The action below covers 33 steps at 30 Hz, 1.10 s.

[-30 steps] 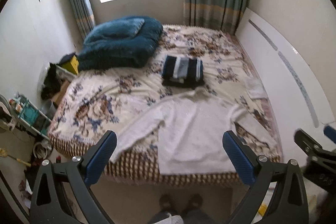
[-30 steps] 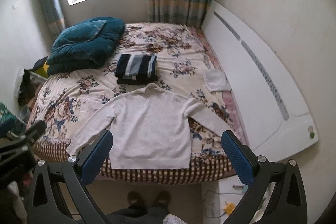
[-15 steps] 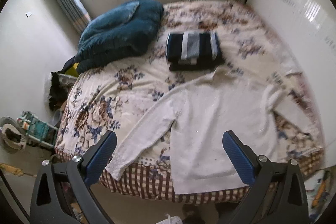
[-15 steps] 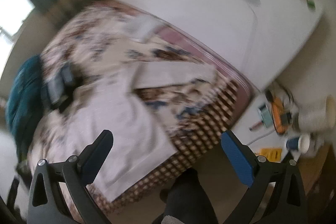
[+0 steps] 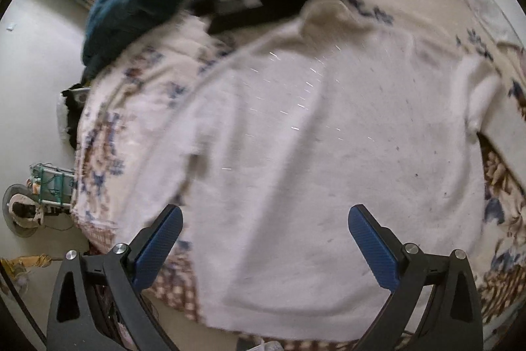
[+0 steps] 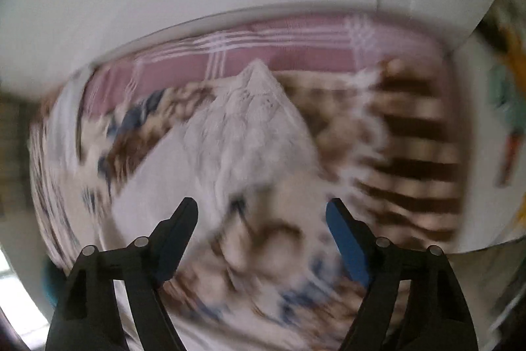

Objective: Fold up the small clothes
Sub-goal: 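Grasp the sweater sleeve cuff with the right gripper and fold it across the body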

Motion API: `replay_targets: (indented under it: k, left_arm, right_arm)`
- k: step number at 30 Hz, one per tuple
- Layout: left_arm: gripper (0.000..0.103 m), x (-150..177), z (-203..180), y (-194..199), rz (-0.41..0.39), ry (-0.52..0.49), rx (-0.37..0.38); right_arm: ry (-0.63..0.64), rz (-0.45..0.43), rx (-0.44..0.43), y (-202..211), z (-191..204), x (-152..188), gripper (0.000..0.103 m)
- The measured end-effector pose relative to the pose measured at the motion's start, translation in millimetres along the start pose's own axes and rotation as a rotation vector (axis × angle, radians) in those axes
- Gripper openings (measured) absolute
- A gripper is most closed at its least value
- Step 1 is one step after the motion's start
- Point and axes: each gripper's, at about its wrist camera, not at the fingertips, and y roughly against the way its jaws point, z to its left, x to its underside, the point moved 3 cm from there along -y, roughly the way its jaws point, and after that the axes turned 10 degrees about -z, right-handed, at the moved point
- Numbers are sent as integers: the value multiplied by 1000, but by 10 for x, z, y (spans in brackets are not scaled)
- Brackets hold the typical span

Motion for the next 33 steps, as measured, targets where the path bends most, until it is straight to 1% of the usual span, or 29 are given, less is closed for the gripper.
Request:
replay_targets:
  k: [1, 2, 3, 4, 5, 6, 7, 9, 11, 13, 14, 15, 16, 17, 18, 19, 20, 21, 22, 23, 24, 25, 27, 29, 30, 33]
  left_arm:
    - [103, 4, -93, -98, 13, -3, 7]
    - [103, 19, -183, -201, 26, -4, 12]
    - [103, 22, -295, -321, 41, -5, 20]
    - [103, 20, -338, -388, 52, -4, 24]
    - [103, 33, -385, -473, 68, -1, 29]
    - [103, 46, -418, -542, 77, 6, 38]
    - [103, 20, -470, -588, 79, 10, 43]
    - [103, 6, -533, -667, 79, 9, 52]
    - [103, -13, -564, -715, 75, 4, 60]
    - [103, -41, -594, -741, 67, -1, 68]
    - [103, -60, -599, -751, 61, -2, 67]
    - [103, -77, -589, -758, 52, -3, 67]
    - [103, -84, -568, -763, 44, -5, 65]
    - [103, -98, -563, -776, 39, -3, 62]
    - [103, -110, -547, -789, 34, 2, 60]
    - [103, -113, -520, -807, 32, 9, 59]
    - [103, -109, -493, -831, 33, 17, 57]
    - [103, -102, -465, -856, 35, 27, 54]
    - [103, -85, -414, -892, 37, 41, 49]
    - [103, -84, -378, -920, 39, 51, 45]
    - [103, -69, -340, -945, 40, 64, 42]
    - [103, -52, -273, -983, 38, 79, 37]
    - [103, -24, -176, -1037, 33, 99, 25]
    - [103, 16, -35, -1112, 33, 124, 10]
    - [103, 36, 42, -1150, 37, 141, 4]
    - [103, 114, 331, -1275, 56, 201, -10]
  right_arm:
    - [-27, -6, -5, -159, -1, -21, 72]
    - [-53, -14, 1, -279, 0, -24, 61]
    - [-75, -25, -6, -375, -5, -37, 55]
    - [-75, -39, 2, -469, 5, -40, 38]
    - [-64, -60, 31, -502, 2, -40, 18]
    - [-55, -92, 58, -493, -12, -40, 11]
    - [-39, -120, 77, -451, -26, -36, 8]
    - [18, -191, 104, -273, -38, -49, 7]
    - [39, -240, 132, -109, -98, -85, 7]
    - [52, -253, 163, -45, -181, -146, 7]
    - [55, -250, 162, -52, -213, -165, 7]
    - [59, -227, 142, -95, -229, -183, 8]
    - [55, -186, 107, -168, -232, -184, 13]
    - [49, -162, 88, -222, -226, -181, 33]
    - [48, -136, 77, -287, -204, -172, 47]
    - [43, -107, 47, -367, -180, -153, 63]
    - [30, -94, 21, -444, -152, -146, 63]
    - [16, -95, 12, -495, -152, -113, 62]
    - [5, -105, 11, -532, -133, -77, 49]
    - [10, -129, 20, -542, -110, -59, 18]
    - [29, -153, 49, -544, -37, -63, 8]
    - [65, -188, 68, -493, 135, -115, 8]
    - [139, -256, 68, -300, 347, -95, 7]
    - [252, -319, 55, -21, 656, 47, 7]
    - [308, -341, 35, 136, 829, 122, 7]
    - [515, -385, -48, 602, 1553, 517, 7]
